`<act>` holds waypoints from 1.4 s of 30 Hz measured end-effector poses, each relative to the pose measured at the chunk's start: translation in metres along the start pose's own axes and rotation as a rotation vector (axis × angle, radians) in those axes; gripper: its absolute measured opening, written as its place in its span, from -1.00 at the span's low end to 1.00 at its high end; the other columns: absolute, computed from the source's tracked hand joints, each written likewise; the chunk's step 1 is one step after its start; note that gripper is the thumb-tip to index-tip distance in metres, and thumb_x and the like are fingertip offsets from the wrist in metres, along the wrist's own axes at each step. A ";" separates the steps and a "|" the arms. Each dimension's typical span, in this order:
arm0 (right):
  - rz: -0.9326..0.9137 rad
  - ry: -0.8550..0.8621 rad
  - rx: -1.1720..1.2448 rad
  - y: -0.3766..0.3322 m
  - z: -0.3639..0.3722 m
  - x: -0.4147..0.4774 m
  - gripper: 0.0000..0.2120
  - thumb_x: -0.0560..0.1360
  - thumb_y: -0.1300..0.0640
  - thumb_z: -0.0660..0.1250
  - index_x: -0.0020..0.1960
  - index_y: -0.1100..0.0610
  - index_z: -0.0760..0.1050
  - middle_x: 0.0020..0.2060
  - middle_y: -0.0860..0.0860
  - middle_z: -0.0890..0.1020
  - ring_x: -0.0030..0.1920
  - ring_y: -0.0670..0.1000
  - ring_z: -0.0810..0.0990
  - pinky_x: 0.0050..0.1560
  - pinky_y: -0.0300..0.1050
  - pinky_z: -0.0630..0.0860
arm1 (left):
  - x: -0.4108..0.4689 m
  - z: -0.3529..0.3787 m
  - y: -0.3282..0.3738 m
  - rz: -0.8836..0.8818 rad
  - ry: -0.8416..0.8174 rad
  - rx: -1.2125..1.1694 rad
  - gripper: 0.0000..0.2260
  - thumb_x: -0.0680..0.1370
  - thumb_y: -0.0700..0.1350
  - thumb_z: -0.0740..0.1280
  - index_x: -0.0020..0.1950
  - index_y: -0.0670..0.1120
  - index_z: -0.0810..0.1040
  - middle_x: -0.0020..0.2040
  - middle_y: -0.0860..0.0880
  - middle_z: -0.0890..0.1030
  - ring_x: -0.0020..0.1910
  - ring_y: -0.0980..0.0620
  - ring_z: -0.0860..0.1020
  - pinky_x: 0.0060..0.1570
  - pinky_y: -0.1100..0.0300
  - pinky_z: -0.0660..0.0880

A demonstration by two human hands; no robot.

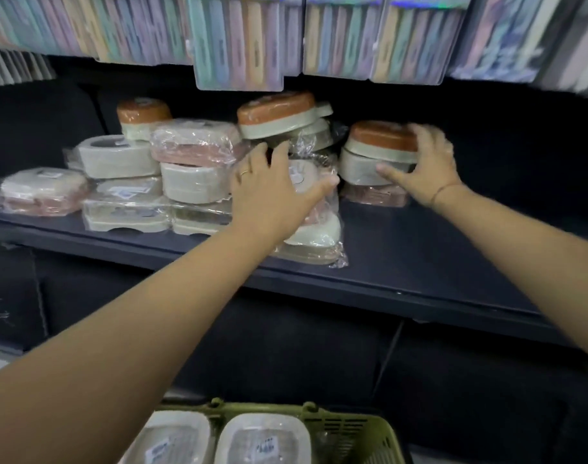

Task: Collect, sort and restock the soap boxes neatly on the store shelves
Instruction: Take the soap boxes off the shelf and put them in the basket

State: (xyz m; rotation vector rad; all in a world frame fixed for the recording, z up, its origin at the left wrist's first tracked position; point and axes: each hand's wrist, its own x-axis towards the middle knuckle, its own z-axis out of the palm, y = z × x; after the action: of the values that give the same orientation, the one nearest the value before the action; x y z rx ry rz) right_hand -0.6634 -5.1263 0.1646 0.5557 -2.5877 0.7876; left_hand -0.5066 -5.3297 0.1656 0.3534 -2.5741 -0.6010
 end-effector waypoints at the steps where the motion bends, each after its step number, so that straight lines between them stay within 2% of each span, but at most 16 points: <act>1: 0.012 -0.012 -0.037 0.006 0.001 0.018 -0.06 0.32 -0.28 0.46 0.52 0.10 0.17 0.46 0.20 0.22 0.44 0.25 0.21 0.45 0.06 0.17 | 0.011 0.006 0.007 -0.048 -0.044 0.038 -0.14 0.43 0.46 0.20 0.57 0.01 0.10 0.56 -0.15 0.10 0.53 -0.19 0.11 0.47 -0.17 0.07; 4: 0.082 -0.071 -0.051 0.013 0.002 0.059 0.00 0.29 -0.30 0.47 0.55 0.03 0.11 0.48 0.18 0.21 0.46 0.25 0.22 0.46 0.07 0.20 | 0.031 0.020 0.012 -0.184 -0.191 0.147 -0.07 0.39 0.46 0.27 0.58 0.00 0.04 0.55 -0.15 0.11 0.48 -0.24 0.20 0.37 -0.18 0.22; 7: 0.118 -0.200 0.042 0.020 0.001 0.082 0.01 0.31 -0.30 0.48 0.55 0.09 0.10 0.48 0.16 0.25 0.46 0.19 0.27 0.46 -0.01 0.23 | 0.032 0.027 0.004 -0.209 -0.197 0.157 -0.08 0.38 0.41 0.35 0.57 0.00 0.07 0.49 -0.16 0.22 0.42 -0.26 0.30 0.25 -0.09 0.37; 9: 0.091 -0.273 0.014 0.025 -0.004 0.086 0.28 0.05 -0.55 0.42 0.56 0.07 0.11 0.47 0.12 0.29 0.44 0.18 0.29 0.46 0.01 0.23 | 0.029 0.028 -0.003 -0.194 -0.144 0.079 -0.12 0.38 0.38 0.38 0.54 0.01 0.14 0.44 -0.14 0.27 0.39 -0.25 0.33 0.20 -0.04 0.39; 10: 0.088 -0.298 -0.036 0.026 -0.007 0.086 0.36 -0.06 -0.61 0.37 0.56 0.04 0.09 0.48 0.11 0.29 0.45 0.20 0.27 0.47 0.04 0.20 | 0.027 0.028 -0.006 -0.186 -0.119 0.034 -0.14 0.37 0.36 0.39 0.53 0.03 0.17 0.41 -0.12 0.30 0.37 -0.24 0.34 0.19 -0.03 0.39; 13: 0.083 -0.314 -0.178 0.031 -0.011 0.084 0.25 -0.02 -0.55 0.26 0.56 -0.04 0.06 0.50 0.11 0.25 0.46 0.29 0.17 0.45 0.14 0.12 | 0.022 0.029 -0.013 -0.166 -0.049 -0.064 -0.20 0.37 0.32 0.42 0.51 0.08 0.22 0.38 -0.08 0.32 0.35 -0.21 0.37 0.22 -0.04 0.38; 16: 0.041 -0.232 -0.210 0.025 -0.014 0.074 0.11 0.05 -0.46 0.34 0.51 -0.06 0.17 0.44 0.11 0.31 0.42 0.29 0.19 0.37 0.18 0.14 | 0.014 0.029 -0.015 -0.125 0.028 -0.130 -0.20 0.38 0.28 0.44 0.52 0.09 0.22 0.44 -0.05 0.29 0.39 -0.18 0.35 0.27 -0.05 0.36; 21: -0.007 -0.049 -0.017 0.012 -0.023 0.028 -0.04 0.17 -0.29 0.56 0.45 -0.05 0.26 0.33 0.09 0.37 0.35 0.17 0.36 0.39 0.15 0.26 | -0.009 0.014 -0.014 -0.023 0.143 -0.246 -0.22 0.38 0.23 0.46 0.52 0.12 0.22 0.46 0.01 0.26 0.40 -0.08 0.33 0.29 0.02 0.35; 25: -0.054 -0.053 0.136 -0.003 -0.046 -0.046 -0.07 0.19 -0.24 0.57 0.44 -0.05 0.26 0.27 0.00 0.34 0.29 0.08 0.40 0.39 0.14 0.31 | -0.056 -0.013 -0.012 0.088 0.187 -0.306 -0.22 0.37 0.20 0.50 0.50 0.11 0.24 0.46 0.05 0.27 0.42 0.07 0.29 0.32 0.20 0.25; 27: -0.072 -0.114 0.131 -0.014 -0.065 -0.093 -0.09 0.20 -0.25 0.57 0.43 -0.08 0.25 0.23 -0.07 0.31 0.27 0.04 0.39 0.40 0.14 0.30 | -0.090 -0.030 -0.018 0.102 0.173 -0.287 -0.20 0.36 0.21 0.49 0.51 0.11 0.23 0.47 0.07 0.26 0.44 0.12 0.26 0.33 0.23 0.21; 31: -0.113 -0.326 -0.008 -0.031 -0.092 -0.196 -0.11 0.13 -0.40 0.47 0.39 -0.21 0.26 0.22 -0.14 0.32 0.22 -0.07 0.36 0.39 0.04 0.23 | -0.169 -0.050 -0.051 0.075 0.071 -0.271 -0.14 0.27 0.35 0.44 0.49 0.15 0.22 0.45 0.11 0.26 0.41 0.20 0.26 0.32 0.27 0.21; 33: -0.188 -0.478 -0.164 -0.033 -0.085 -0.240 -0.05 0.07 -0.55 0.30 0.39 -0.25 0.24 0.20 -0.15 0.32 0.25 -0.05 0.36 0.31 0.00 0.19 | -0.208 -0.050 -0.069 0.022 -0.029 -0.270 -0.12 0.26 0.36 0.48 0.49 0.18 0.23 0.42 0.17 0.25 0.36 0.33 0.25 0.29 0.34 0.19; 35: -0.261 -0.696 -0.363 -0.030 -0.062 -0.276 -0.03 0.05 -0.61 0.14 0.41 -0.28 0.19 0.21 -0.13 0.31 0.26 -0.02 0.36 0.30 0.00 0.18 | -0.241 -0.046 -0.084 -0.043 -0.103 -0.275 -0.15 0.24 0.32 0.45 0.48 0.20 0.24 0.39 0.22 0.26 0.30 0.39 0.26 0.27 0.34 0.22; 37: -0.315 -0.840 -0.499 -0.022 -0.028 -0.306 -0.09 0.11 -0.62 0.16 0.38 -0.26 0.25 0.18 -0.06 0.38 0.19 0.05 0.42 0.27 0.05 0.24 | -0.264 -0.040 -0.098 -0.114 -0.149 -0.283 -0.16 0.25 0.34 0.48 0.47 0.23 0.25 0.38 0.23 0.27 0.28 0.30 0.31 0.26 0.24 0.29; 40: -0.394 -0.802 -0.628 -0.008 0.031 -0.335 -0.15 0.12 -0.60 0.25 0.23 -0.11 0.51 0.02 0.06 0.52 -0.01 0.14 0.53 0.10 0.13 0.36 | -0.280 -0.031 -0.110 -0.168 -0.220 -0.274 -0.14 0.24 0.35 0.45 0.48 0.18 0.25 0.38 0.21 0.28 0.29 0.21 0.34 0.21 0.22 0.31; 42: -0.402 -0.827 -0.678 -0.004 0.066 -0.343 -0.17 0.24 -0.50 0.31 0.36 -0.04 0.40 0.17 0.12 0.45 0.14 0.19 0.46 0.25 0.18 0.28 | -0.287 -0.027 -0.114 -0.156 -0.250 -0.274 -0.14 0.25 0.33 0.44 0.49 0.17 0.24 0.40 0.22 0.26 0.31 0.19 0.34 0.25 0.19 0.34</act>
State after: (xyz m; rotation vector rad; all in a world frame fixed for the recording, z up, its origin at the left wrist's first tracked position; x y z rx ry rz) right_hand -0.3857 -5.0800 -0.0416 1.2962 -2.9914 -0.5751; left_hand -0.2316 -5.3393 0.0229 0.4088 -2.6633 -1.1038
